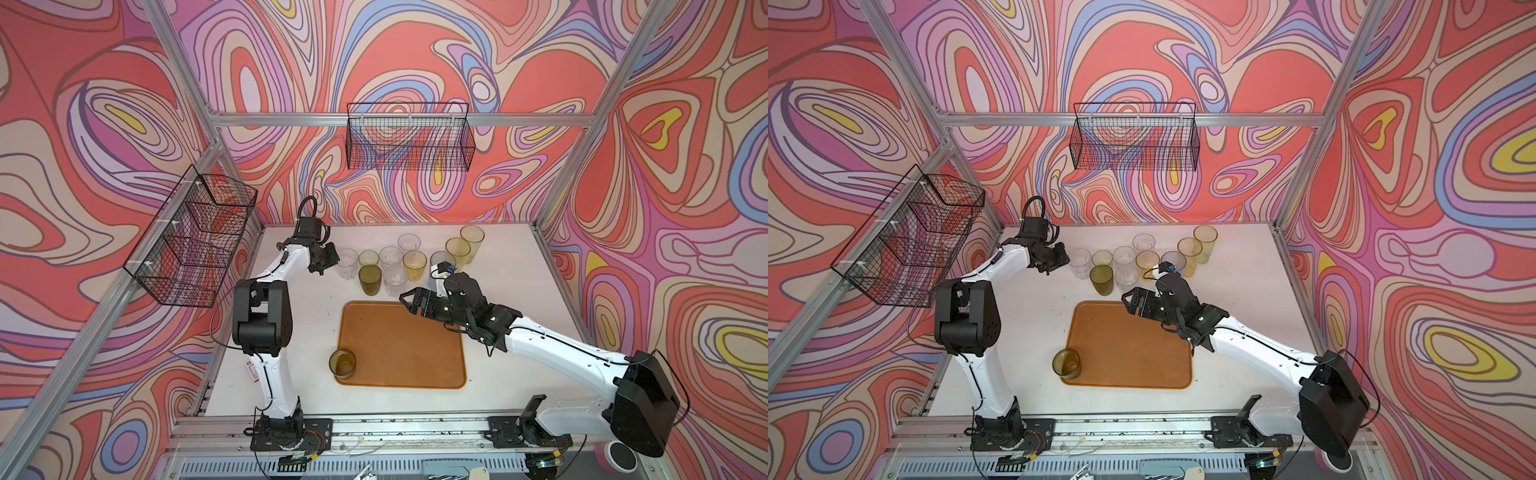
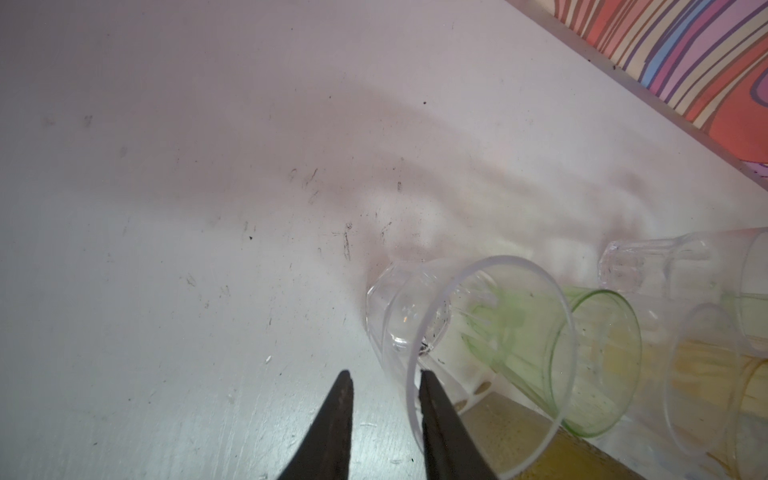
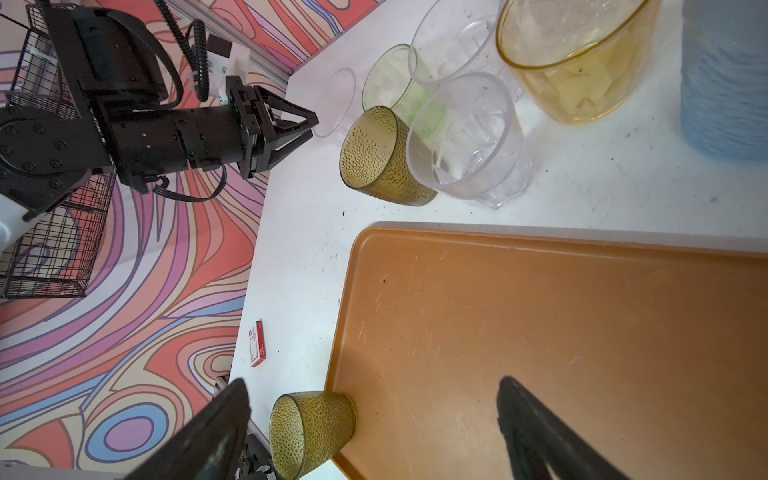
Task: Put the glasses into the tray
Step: 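Lower the left gripper into the clear faceted glass rim and close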
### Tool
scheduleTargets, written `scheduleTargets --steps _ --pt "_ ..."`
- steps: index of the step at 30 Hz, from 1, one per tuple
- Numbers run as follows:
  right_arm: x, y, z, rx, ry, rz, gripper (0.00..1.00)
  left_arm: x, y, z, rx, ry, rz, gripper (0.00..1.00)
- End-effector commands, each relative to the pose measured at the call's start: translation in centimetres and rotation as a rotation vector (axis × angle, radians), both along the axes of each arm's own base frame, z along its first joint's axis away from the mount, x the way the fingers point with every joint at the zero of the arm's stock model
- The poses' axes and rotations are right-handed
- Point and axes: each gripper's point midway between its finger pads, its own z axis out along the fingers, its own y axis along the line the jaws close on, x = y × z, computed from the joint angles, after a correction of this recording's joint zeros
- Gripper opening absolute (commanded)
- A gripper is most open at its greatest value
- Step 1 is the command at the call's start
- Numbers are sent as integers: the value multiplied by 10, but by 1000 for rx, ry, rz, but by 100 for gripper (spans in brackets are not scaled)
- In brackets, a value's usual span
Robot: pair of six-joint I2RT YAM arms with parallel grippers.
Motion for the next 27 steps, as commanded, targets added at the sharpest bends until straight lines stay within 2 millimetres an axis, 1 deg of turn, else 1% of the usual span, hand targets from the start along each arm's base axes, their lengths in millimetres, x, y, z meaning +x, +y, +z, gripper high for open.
scheduleTargets --steps 1,8,21,27 --pt "0 -4 -4 2 2 -12 96 7 7 -5 22 10 10 29" --pt "0 -4 -7 -5 7 -12 95 9 6 -9 26 25 -1 27" --pt "0 -5 -11 -12 11 -15 95 9 4 -15 58 58 -21 16" --pt "-1 -6 -12 -15 11 -13 96 7 7 -14 84 63 -22 13"
